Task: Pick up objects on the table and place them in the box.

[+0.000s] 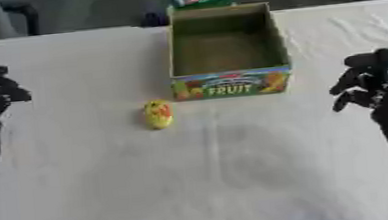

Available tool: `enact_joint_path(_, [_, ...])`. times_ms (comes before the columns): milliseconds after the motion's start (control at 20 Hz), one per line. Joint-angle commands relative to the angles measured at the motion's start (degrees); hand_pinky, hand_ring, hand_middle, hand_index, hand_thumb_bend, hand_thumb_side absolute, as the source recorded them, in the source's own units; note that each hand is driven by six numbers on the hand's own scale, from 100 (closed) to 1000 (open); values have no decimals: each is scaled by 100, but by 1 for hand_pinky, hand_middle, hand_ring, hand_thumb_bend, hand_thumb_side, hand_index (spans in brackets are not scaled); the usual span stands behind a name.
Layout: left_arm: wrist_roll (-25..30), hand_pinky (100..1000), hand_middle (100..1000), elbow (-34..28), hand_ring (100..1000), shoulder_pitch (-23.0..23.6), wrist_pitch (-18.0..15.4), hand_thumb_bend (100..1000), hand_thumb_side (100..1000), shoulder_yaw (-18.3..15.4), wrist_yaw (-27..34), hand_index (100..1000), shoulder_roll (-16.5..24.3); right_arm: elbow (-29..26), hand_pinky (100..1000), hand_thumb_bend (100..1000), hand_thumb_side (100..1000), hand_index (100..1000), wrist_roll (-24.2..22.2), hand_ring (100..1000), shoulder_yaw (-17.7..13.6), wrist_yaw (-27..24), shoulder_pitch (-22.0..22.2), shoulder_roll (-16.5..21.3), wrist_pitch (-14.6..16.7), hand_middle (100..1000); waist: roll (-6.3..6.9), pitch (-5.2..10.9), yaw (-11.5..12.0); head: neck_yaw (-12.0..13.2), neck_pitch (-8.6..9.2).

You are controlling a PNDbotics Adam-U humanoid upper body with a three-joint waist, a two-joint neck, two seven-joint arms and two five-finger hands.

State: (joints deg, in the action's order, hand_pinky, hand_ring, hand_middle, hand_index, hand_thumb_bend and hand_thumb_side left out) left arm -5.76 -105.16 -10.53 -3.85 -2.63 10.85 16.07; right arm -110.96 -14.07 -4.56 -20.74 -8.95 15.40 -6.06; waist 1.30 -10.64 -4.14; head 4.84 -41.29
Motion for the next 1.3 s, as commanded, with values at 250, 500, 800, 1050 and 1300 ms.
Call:
enact_joint_path(250, [64,584,495,-147,525,-87,-24,100,715,-44,-54,685,179,-119,417,100,666,685,10,552,-28,-7,-19,79,19,506,1,88,-7,1,-23])
enact_joint_path(500, [154,588,500,-196,530,-141,-39,100,684,-27,-101,689,304,-118,417,100,665,685,11,552,-27,-4,-16,82,15,506,10,94,-15,1,-26])
enact_joint_path(800, [422,589,505,-299,533,-276,-62,100,584,49,-314,694,654,-114,417,100,667,685,9,552,-24,-2,-7,88,10,506,24,108,-23,-2,-34])
enact_joint_path(1050, [857,594,511,-404,537,-491,-90,100,426,271,-680,705,1177,-111,417,100,668,685,2,552,-15,-3,-4,97,7,506,39,119,-52,4,-34])
enact_joint_path(1300, [1404,591,510,-400,534,-833,-125,100,240,625,-1226,703,1720,-110,417,100,667,685,-12,552,1,-4,-4,101,2,506,51,131,-93,25,-37])
